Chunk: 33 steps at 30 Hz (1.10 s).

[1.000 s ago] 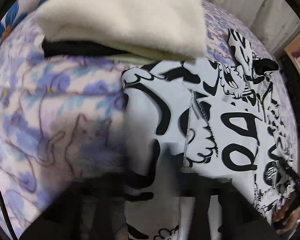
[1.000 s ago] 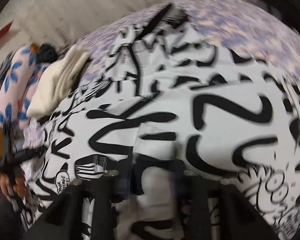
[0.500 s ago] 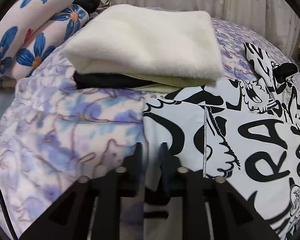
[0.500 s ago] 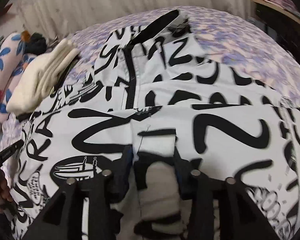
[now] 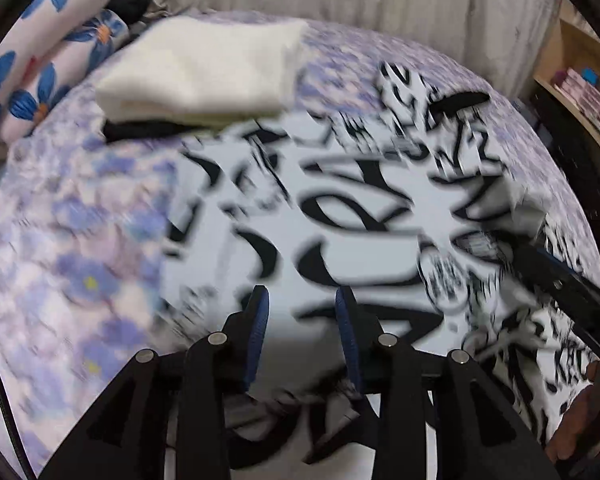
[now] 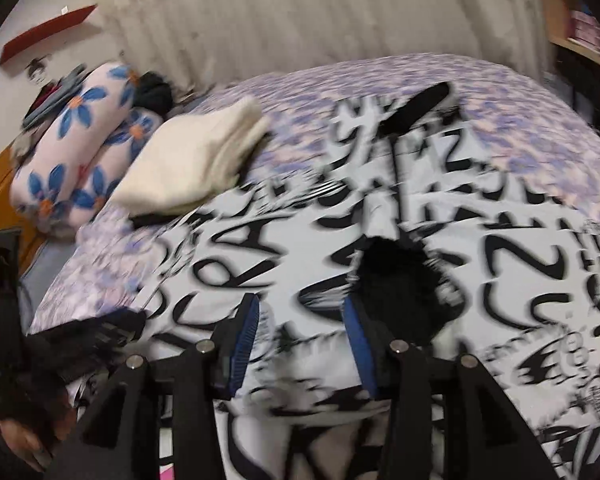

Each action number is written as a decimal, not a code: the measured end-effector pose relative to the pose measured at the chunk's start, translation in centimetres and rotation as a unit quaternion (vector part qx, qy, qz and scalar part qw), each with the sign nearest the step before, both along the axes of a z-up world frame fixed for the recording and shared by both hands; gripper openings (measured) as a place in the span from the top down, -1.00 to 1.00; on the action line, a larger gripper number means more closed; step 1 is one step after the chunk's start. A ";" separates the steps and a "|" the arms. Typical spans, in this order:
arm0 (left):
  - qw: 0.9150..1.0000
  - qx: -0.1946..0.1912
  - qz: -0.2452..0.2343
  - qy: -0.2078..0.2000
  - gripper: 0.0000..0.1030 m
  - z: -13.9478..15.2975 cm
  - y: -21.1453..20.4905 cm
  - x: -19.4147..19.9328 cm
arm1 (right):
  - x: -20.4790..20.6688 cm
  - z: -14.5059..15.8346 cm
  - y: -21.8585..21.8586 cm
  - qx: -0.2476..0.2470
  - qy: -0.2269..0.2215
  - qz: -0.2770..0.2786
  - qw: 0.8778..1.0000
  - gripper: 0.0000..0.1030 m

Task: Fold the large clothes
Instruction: 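Fold the held side edge inward toward the zipper with the right tool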

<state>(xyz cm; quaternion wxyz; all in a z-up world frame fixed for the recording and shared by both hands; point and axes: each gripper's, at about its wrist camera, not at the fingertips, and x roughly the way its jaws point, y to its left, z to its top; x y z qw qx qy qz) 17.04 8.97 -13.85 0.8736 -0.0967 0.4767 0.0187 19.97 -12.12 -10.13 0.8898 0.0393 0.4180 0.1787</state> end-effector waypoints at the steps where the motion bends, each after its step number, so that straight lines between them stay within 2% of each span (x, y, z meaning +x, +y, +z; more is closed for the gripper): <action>1: 1.000 0.011 -0.001 0.012 0.36 -1.0 -0.6 0.0 | -0.2 -0.3 0.3 -0.016 -0.005 -0.001 1.000 0.14; 3: 0.999 0.025 0.000 0.024 0.36 -2.6 -0.8 0.0 | 0.0 -1.3 0.4 -0.031 0.003 0.007 0.999 0.14; 5: 0.999 0.020 0.004 0.025 0.36 -3.2 -0.6 -0.1 | 1.3 -4.0 -0.1 -0.083 0.052 -0.002 0.995 0.14; 6: 1.000 0.015 0.006 0.021 0.36 -3.2 -0.3 -0.1 | 1.8 -4.9 -0.5 -0.105 0.062 -0.010 0.992 0.14; 9: 1.000 0.003 0.008 0.024 0.36 -3.3 0.5 0.1 | 2.1 -5.4 -3.6 -0.095 0.055 -0.039 0.993 0.20; 11: 1.000 -0.005 0.010 0.023 0.36 -3.3 1.4 0.1 | 1.9 -4.7 -5.5 -0.119 0.039 -0.076 0.989 0.20; 13: 1.000 -0.012 0.011 0.022 0.36 -3.3 2.0 -0.2 | 1.8 -4.7 -7.3 -0.126 0.041 -0.104 0.986 0.17; 14: 1.000 -0.011 0.009 0.022 0.36 -3.4 2.3 0.0 | 1.9 -4.9 -8.3 -0.123 0.050 -0.115 0.984 0.15; 18: 1.000 0.010 0.005 0.026 0.36 -3.1 1.6 -0.1 | 1.7 -5.4 -10.9 -0.058 0.080 -0.125 0.987 0.14; 25: 0.999 0.025 0.008 0.030 0.32 -2.7 1.1 -0.4 | 0.0 -4.3 -11.0 -0.054 0.074 -0.133 0.987 0.14; 33: 0.999 0.042 0.000 0.023 -0.01 -1.6 0.0 -1.8 | -2.0 -3.3 -10.4 -0.029 0.081 -0.130 0.988 0.13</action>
